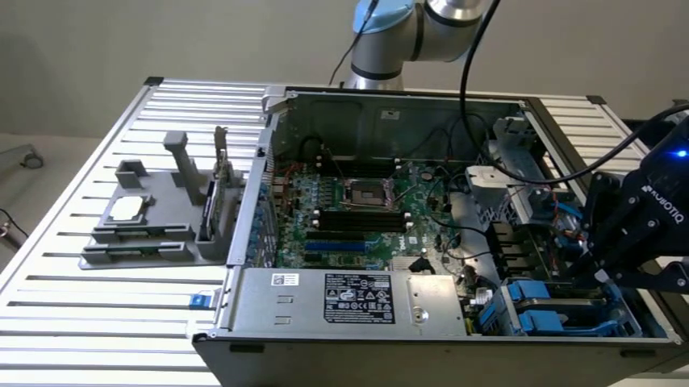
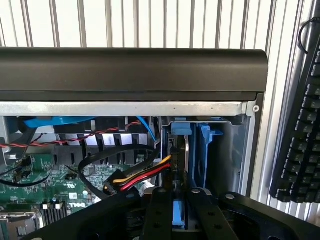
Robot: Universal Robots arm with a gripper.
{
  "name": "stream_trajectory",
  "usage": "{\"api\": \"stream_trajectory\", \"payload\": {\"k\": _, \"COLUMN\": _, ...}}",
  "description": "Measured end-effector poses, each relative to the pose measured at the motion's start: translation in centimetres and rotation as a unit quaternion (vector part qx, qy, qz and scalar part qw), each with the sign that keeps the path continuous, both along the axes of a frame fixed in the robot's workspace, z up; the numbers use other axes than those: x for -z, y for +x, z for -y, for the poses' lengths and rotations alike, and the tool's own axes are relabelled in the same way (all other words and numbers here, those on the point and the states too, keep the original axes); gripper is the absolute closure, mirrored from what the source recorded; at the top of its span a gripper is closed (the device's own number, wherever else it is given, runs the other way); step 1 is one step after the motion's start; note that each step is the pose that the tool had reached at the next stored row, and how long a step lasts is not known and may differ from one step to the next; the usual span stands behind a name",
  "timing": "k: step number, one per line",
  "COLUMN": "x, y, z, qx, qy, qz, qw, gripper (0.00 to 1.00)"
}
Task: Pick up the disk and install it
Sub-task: 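Insert the first disk wire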
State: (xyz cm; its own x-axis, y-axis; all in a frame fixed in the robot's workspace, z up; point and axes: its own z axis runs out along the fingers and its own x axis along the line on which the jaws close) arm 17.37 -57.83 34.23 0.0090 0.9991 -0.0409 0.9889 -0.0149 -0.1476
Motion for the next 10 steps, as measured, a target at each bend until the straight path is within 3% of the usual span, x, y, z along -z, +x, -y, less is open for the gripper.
{"api": "stream_trajectory", "payload": {"k": 10, "x": 0.25, "y": -0.01, "z": 0.06, "qx": 0.008, "qy": 0.0028, "qz": 0.0000, "qw": 1.0000, "gripper": 0.84}}
